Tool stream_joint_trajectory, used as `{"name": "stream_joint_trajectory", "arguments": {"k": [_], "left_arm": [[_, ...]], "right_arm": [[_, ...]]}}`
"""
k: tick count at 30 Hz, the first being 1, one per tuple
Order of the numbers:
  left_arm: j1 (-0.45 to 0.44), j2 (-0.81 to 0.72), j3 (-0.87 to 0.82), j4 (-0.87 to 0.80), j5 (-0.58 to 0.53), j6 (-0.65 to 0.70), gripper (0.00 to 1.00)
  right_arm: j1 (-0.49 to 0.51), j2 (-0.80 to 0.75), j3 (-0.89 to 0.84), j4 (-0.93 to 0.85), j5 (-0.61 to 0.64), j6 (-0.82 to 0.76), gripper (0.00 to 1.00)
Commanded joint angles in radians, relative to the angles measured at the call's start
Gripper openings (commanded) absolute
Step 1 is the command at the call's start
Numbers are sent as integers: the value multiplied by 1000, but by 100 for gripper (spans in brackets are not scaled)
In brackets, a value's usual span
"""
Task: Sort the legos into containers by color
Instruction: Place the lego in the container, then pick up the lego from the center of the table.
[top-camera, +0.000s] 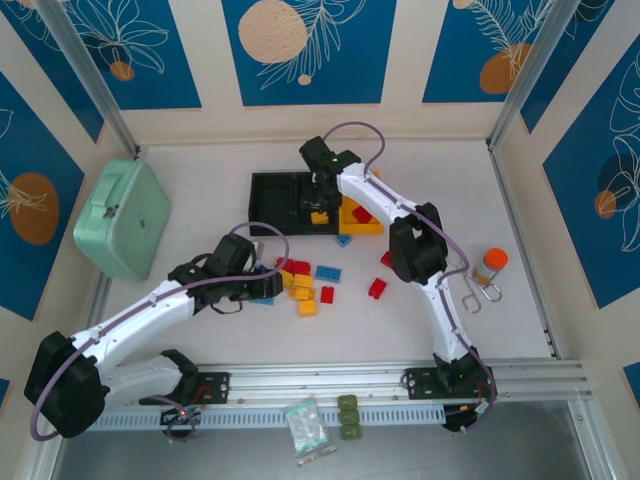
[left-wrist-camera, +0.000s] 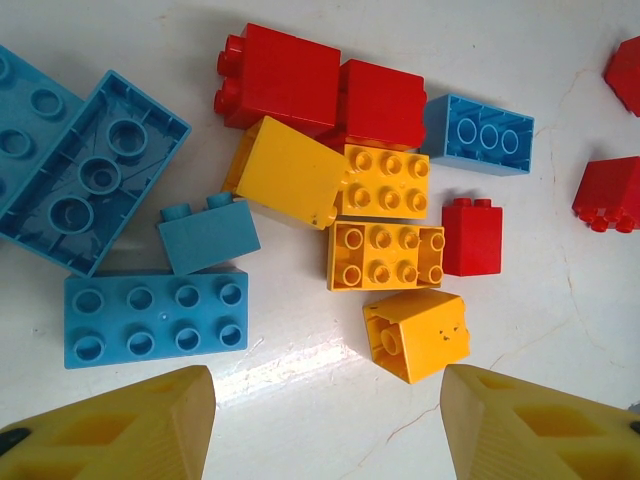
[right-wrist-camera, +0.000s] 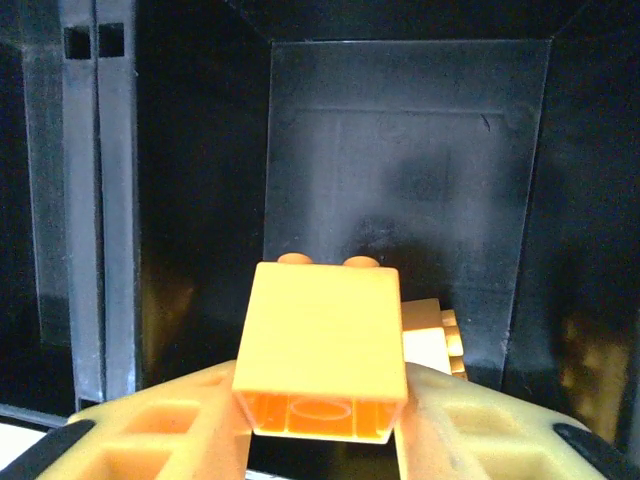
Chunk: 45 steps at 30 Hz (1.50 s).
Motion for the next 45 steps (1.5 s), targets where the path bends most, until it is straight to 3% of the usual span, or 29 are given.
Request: {"name": "stream_joint_trajectory", "arguments": {"k": [1, 9, 23, 27, 35, 45], "left_arm": [[-2, -2, -4, -16, -11, -16, 61], [-2, -1, -4, -6, -9, -16, 61], [-3, 45, -11, 67, 35, -11, 62], [-5, 59, -13, 89, 53, -19, 61], [-9, 44, -18, 90, 48, -31, 61], [-10, 36, -19, 55, 22, -26, 62]], "right_arm": [[0, 13, 40, -47, -15, -4, 46], [31, -118, -39, -12, 32, -31, 50], [79, -627, -741, 206, 100, 54, 51], [83, -710, -911, 300, 123, 73, 57], [81, -650, -1055, 478, 218, 118, 65], [75, -450, -944, 499, 277, 233, 69]]}}
